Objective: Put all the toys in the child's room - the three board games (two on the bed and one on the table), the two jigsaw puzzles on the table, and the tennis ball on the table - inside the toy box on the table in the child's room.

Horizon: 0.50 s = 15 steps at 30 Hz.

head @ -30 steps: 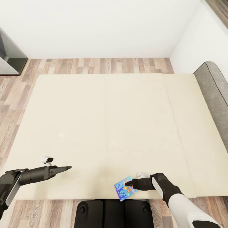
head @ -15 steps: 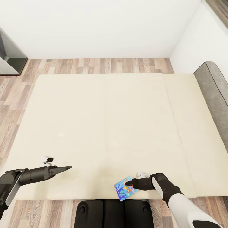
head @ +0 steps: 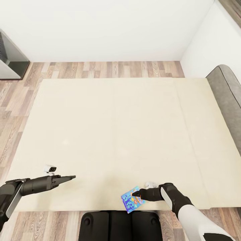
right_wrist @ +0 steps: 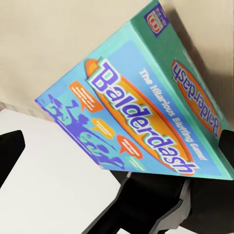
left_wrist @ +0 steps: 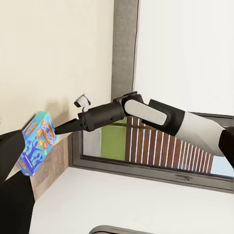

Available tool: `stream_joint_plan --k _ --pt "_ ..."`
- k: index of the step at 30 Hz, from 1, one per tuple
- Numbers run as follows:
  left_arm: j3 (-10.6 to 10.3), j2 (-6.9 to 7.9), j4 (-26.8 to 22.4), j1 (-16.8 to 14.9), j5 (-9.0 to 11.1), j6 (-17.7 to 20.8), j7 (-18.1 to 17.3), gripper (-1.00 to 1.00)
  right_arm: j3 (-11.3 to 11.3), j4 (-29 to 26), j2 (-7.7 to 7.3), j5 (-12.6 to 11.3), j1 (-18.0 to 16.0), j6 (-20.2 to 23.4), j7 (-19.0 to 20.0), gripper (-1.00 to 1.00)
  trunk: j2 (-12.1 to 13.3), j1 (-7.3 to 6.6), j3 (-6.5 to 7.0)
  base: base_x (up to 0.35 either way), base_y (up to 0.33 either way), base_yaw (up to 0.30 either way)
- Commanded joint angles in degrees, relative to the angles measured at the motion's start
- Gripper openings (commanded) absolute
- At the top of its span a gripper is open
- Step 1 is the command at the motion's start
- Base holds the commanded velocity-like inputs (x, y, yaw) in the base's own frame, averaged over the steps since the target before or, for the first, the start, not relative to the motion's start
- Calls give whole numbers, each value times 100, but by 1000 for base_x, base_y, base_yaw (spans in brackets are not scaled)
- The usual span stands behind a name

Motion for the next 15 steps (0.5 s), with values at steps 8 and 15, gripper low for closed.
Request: stream_joint_plan --k 8,15 --pt "-2 2 -1 -1 1 61 -20 100 -29 -8 5 -11 0 52 1 100 -9 3 -6 0 106 0" --pt "-2 2 -1 -1 1 61 -20 100 -21 -8 10 -7 0 52 1 100 -9 3 -6 0 13 0"
